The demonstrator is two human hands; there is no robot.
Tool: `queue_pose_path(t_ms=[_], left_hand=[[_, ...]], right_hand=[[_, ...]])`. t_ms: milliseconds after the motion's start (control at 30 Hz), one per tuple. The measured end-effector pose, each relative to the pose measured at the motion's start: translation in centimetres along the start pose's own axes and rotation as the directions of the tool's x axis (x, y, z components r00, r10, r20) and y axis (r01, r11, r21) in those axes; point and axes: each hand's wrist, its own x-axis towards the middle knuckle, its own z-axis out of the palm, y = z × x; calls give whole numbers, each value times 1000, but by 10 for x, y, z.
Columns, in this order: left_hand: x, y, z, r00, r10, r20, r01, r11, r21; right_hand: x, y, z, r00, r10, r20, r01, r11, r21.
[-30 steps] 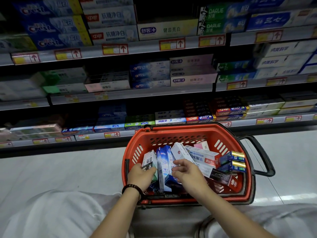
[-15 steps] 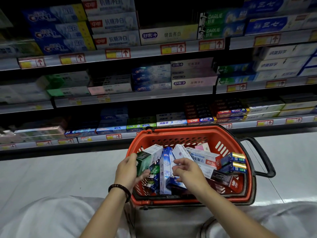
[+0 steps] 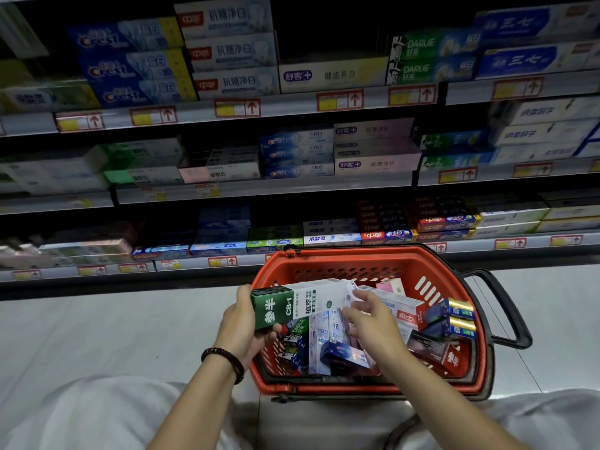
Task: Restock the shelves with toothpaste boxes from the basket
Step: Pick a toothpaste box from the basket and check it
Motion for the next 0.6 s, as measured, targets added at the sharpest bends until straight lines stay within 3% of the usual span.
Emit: queue_pose_path(t_ms=[267, 467, 600], left_hand=[[-2, 6, -15, 973, -182, 140, 192, 980, -57], [-3, 12, -20, 977, -163, 139, 169, 985, -32], [-6, 12, -27, 978, -171, 119, 167, 985, 43]], right_hand=[[-6, -18, 5, 998, -37, -51, 37, 999, -6], [-8, -28, 11, 975, -138, -173, 129, 990, -64], [-8, -35, 16, 965, -192, -177, 175, 979, -108]])
